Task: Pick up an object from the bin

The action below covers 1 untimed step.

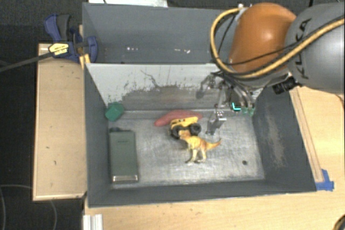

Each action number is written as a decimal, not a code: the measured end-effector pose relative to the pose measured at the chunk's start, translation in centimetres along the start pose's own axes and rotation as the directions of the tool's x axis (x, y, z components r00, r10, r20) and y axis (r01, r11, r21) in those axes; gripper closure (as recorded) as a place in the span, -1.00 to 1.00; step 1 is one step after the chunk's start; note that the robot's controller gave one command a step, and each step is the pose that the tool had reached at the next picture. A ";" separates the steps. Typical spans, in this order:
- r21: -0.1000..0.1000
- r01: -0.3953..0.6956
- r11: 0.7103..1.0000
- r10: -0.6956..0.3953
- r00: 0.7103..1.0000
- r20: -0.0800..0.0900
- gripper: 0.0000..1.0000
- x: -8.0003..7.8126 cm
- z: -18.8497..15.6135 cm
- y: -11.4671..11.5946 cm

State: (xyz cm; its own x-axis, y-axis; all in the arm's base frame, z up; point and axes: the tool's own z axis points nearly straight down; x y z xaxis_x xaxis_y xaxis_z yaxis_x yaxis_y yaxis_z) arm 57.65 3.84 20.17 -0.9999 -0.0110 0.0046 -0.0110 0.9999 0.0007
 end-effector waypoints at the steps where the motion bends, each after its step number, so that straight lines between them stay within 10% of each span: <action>1: 0.000 -0.001 1.000 0.001 1.000 0.008 -1.00 -0.2 -0.4 0.0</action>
Offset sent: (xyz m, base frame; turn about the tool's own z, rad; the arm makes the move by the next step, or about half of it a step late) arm -0.0009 0.0666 -0.1317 0.0143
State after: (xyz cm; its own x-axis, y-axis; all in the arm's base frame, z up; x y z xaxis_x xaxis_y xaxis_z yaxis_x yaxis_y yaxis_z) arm 57.82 3.82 20.61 -0.9999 -0.0097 -0.0036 -0.0097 1.0000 0.0011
